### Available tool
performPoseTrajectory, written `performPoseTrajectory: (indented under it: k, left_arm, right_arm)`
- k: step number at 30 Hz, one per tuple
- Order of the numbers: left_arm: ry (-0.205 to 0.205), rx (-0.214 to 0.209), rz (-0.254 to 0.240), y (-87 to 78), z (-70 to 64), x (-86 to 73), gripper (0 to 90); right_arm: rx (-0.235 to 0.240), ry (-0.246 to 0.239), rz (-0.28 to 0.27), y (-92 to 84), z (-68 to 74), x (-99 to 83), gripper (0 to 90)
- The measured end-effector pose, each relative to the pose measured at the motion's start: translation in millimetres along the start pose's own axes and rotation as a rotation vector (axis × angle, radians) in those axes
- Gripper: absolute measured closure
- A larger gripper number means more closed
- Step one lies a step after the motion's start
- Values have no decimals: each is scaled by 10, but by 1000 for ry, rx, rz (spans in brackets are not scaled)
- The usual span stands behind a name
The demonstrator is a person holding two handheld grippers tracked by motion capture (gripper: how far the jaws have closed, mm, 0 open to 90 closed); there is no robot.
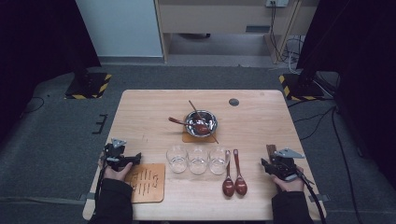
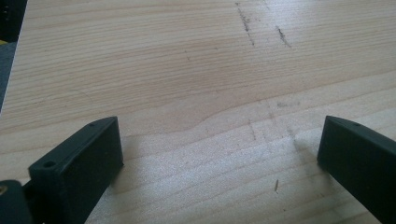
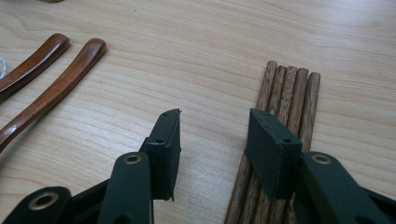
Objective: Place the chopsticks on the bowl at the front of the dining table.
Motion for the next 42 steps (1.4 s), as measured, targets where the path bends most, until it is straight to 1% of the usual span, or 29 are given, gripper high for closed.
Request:
performPoseTrajectory:
  k: [10, 15, 18, 22, 28, 32, 37, 42]
  left_arm:
    - [0, 0, 0, 0, 0, 0, 0]
    - [0, 0, 0, 0, 0, 0, 0]
    - [0, 0, 0, 0, 0, 0, 0]
    - [0, 0, 0, 0, 0, 0, 0]
    - [0, 0, 0, 0, 0, 0, 0]
    - [0, 0, 0, 0, 0, 0, 0]
    - [0, 0, 0, 0, 0, 0, 0]
    - [0, 0, 0, 0, 0, 0, 0]
  right_arm:
    - [16, -5, 5, 12, 36, -1, 546]
    - [9, 2, -12, -20, 13, 19, 544]
    - [1, 6, 0, -13, -9, -7, 542]
    - [0, 4, -1, -12, -13, -10, 542]
    - [21, 0, 0, -1, 34, -3, 541]
    - [23, -10, 0, 5, 55, 0, 542]
    - [4, 3, -16, -33, 0, 8, 540]
    - [-7, 2, -2, -22, -36, -32, 541]
Point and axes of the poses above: each handheld gripper's, and its own axes: y roughly forward along the jaws, x roughly out of its top, z roughly to its left, the point moved 7 cm from there along y, roughly forward along the jaws, and after that the axes turned 5 degrees about -y, right-handed, at the moved point
